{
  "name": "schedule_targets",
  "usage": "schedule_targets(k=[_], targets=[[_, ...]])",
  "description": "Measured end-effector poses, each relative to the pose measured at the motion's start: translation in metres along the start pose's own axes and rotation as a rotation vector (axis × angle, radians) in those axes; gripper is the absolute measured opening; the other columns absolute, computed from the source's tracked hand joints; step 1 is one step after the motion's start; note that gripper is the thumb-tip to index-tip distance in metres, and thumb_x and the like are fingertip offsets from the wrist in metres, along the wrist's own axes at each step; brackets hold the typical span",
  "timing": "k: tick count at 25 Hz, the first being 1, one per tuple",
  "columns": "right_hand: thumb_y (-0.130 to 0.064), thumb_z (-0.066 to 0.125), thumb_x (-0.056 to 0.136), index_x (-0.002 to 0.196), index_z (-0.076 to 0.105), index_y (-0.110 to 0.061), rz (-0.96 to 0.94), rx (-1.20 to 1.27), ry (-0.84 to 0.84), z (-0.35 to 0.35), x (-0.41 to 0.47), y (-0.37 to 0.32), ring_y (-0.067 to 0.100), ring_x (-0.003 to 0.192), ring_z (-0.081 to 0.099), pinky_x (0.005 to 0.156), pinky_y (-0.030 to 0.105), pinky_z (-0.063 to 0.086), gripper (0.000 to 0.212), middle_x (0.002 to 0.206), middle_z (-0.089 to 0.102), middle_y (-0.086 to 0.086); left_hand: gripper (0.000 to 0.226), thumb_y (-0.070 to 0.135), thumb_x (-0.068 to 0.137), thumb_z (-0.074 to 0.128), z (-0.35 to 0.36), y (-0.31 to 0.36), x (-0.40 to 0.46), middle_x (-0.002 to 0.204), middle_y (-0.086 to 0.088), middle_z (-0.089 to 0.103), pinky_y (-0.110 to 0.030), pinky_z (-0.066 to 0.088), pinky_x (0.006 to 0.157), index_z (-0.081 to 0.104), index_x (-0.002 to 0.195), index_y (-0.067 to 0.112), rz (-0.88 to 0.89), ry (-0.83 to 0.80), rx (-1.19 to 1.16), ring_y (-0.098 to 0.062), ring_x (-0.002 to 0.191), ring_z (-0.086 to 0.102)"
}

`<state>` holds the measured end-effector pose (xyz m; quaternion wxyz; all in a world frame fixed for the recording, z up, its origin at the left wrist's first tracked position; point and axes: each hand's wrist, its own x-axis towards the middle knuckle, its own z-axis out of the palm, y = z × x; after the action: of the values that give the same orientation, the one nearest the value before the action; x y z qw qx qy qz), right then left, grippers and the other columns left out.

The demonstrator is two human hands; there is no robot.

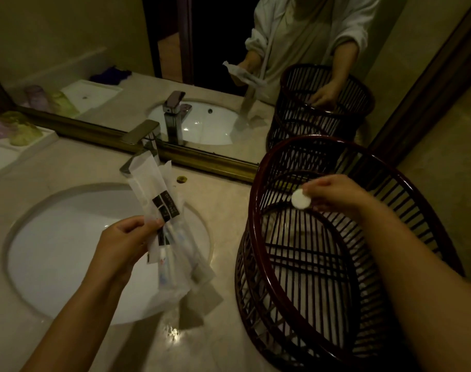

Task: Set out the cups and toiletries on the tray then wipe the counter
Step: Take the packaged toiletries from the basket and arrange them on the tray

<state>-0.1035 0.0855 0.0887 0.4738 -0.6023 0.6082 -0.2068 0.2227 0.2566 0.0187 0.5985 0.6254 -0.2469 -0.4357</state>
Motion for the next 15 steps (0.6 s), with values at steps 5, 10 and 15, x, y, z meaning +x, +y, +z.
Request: schedule_targets(k=[5, 10, 15], targets=[[-0.018, 0.066, 0.08, 0.08, 0.074, -0.027, -0.308, 0.217, -0.049, -0.005, -0.065, -0.077, 0.005, 0.074, 0.07, 0.051, 0.014, 0.051, 0.012, 0.082, 0.075, -0.006, 0.006, 0.014, 0.076, 0.069, -0.02, 0.003, -0.028, 0.072, -0.005, 0.075, -0.021, 0.054, 0.052, 0.073, 0.073, 0.011, 0.023, 0.087, -0.033, -0.016, 0.066, 0.071], [-0.013, 0.063, 0.081, 0.093, 0.071, -0.02, -0.432, 0.22, -0.209, 0.047, -0.119, -0.118, 0.005, 0.072, 0.069, 0.055, 0.013, 0.053, 0.016, 0.093, 0.07, 0.001, 0.011, 0.011, 0.077, 0.068, -0.043, 0.006, -0.054, 0.063, -0.002, 0.073, -0.018, 0.052, 0.049, 0.072, 0.067, 0.014, 0.06, 0.138, -0.057, -0.012, 0.06, 0.07], [-0.012, 0.063, 0.082, 0.096, 0.068, -0.016, -0.419, 0.158, -0.351, 0.135, -0.156, -0.136, 0.011, 0.074, 0.068, 0.058, 0.016, 0.055, 0.015, 0.094, 0.068, 0.005, 0.006, 0.012, 0.077, 0.067, -0.09, 0.011, -0.078, 0.06, 0.0, 0.072, -0.017, 0.051, 0.049, 0.07, 0.074, 0.008, 0.088, 0.188, -0.082, -0.011, 0.057, 0.068]])
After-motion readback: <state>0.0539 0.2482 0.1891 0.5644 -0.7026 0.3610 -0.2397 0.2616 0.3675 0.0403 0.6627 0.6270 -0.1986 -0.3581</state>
